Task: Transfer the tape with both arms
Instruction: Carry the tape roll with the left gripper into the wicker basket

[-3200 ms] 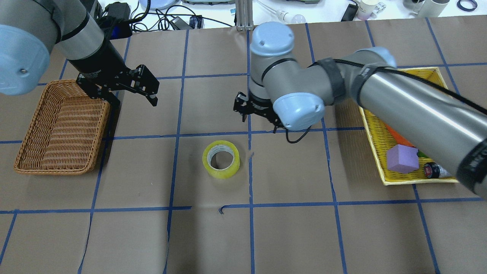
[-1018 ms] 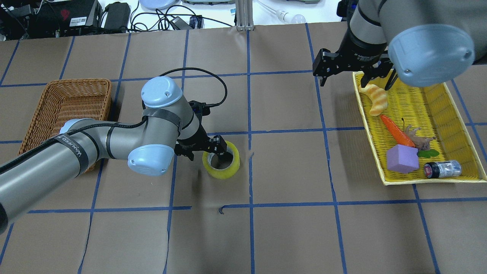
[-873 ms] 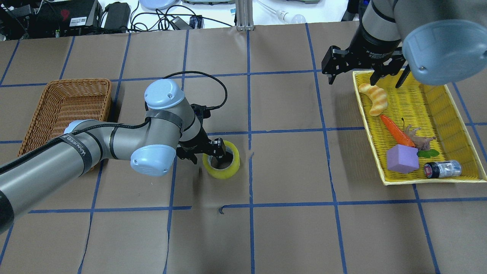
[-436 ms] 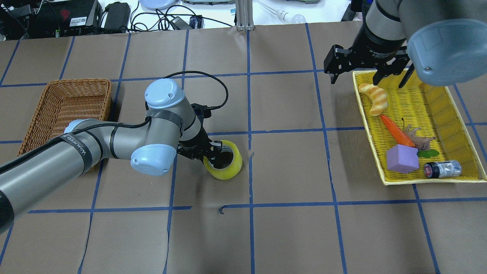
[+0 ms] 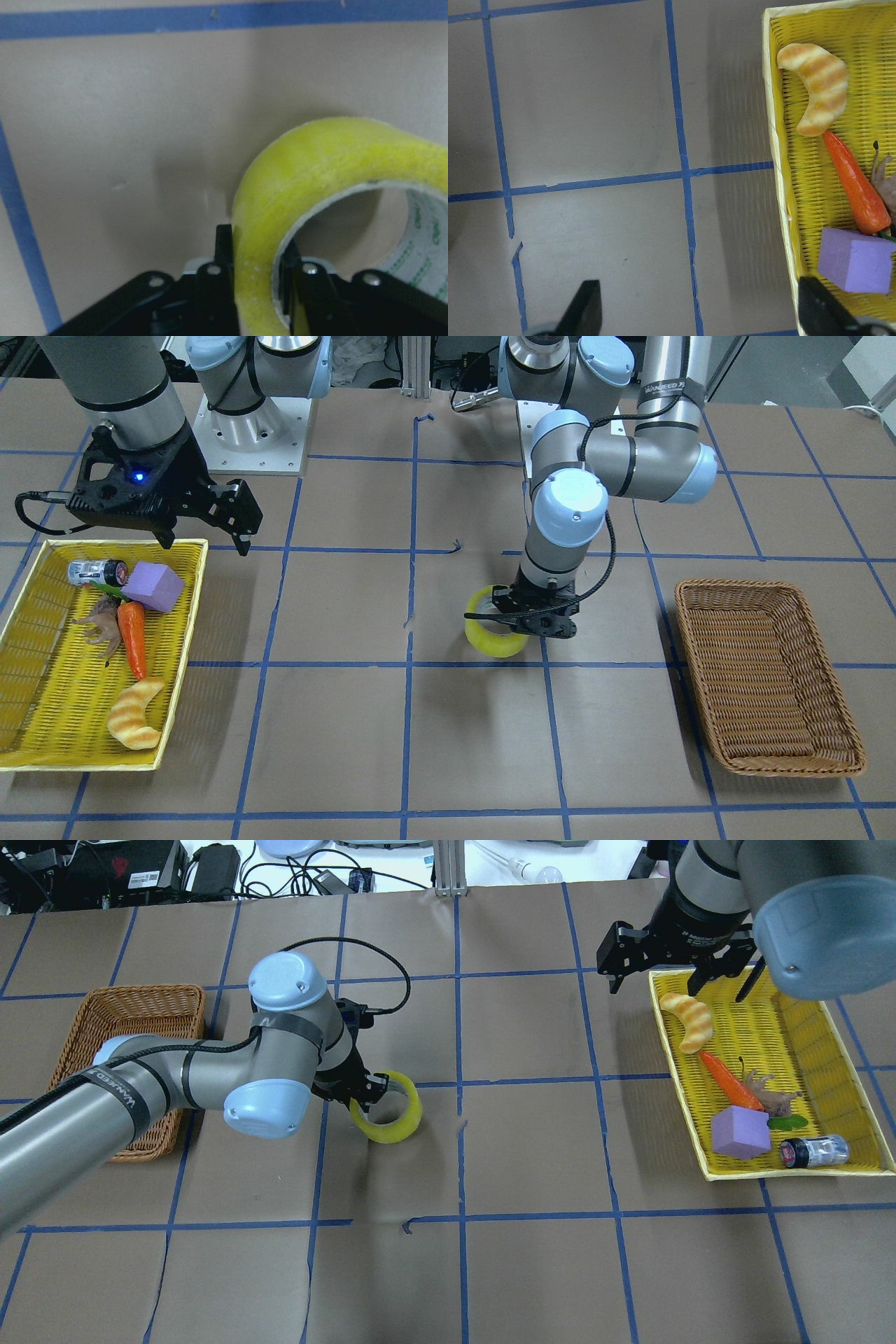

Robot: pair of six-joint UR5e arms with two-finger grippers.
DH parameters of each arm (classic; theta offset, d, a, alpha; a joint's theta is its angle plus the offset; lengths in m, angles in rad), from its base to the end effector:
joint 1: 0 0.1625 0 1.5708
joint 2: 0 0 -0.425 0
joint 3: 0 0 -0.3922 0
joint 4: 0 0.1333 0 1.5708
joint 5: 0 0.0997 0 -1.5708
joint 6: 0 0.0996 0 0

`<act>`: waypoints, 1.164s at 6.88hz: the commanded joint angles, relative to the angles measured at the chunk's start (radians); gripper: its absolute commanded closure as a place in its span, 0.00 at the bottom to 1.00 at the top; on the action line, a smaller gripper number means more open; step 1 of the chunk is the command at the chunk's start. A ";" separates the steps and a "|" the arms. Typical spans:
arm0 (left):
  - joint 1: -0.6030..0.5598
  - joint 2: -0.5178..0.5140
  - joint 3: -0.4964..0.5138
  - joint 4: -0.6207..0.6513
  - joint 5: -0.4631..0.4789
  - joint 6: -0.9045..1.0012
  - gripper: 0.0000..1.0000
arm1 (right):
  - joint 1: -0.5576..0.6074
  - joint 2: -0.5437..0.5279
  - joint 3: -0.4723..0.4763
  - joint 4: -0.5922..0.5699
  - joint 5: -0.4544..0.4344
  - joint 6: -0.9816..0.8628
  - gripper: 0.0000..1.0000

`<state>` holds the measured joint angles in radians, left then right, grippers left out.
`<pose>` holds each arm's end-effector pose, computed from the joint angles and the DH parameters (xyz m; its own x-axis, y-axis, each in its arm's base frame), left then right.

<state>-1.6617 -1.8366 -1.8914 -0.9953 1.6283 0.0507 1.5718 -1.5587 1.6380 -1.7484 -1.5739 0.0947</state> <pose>-0.1758 -0.5231 0.2550 -0.9883 0.1416 -0.0568 0.1410 0.9899 0.0138 0.1335 -0.5050 0.4671 -0.9956 0.0934 -0.0062 0.0936 0.9908 -0.0980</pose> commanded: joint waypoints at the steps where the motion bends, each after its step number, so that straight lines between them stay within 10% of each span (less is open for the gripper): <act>1: 0.205 0.025 0.087 -0.089 0.056 0.243 1.00 | 0.002 -0.006 0.003 0.001 0.000 0.000 0.00; 5: 0.661 0.001 0.074 0.095 0.047 0.904 1.00 | 0.002 -0.009 0.003 0.001 -0.002 -0.001 0.00; 8: 0.691 -0.099 0.064 0.261 0.021 0.931 1.00 | 0.001 -0.011 0.003 0.001 -0.003 -0.010 0.00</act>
<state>-0.9794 -1.8887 -1.8242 -0.8048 1.6583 0.9730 1.5737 -1.5689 1.6414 -1.7472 -1.5758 0.0870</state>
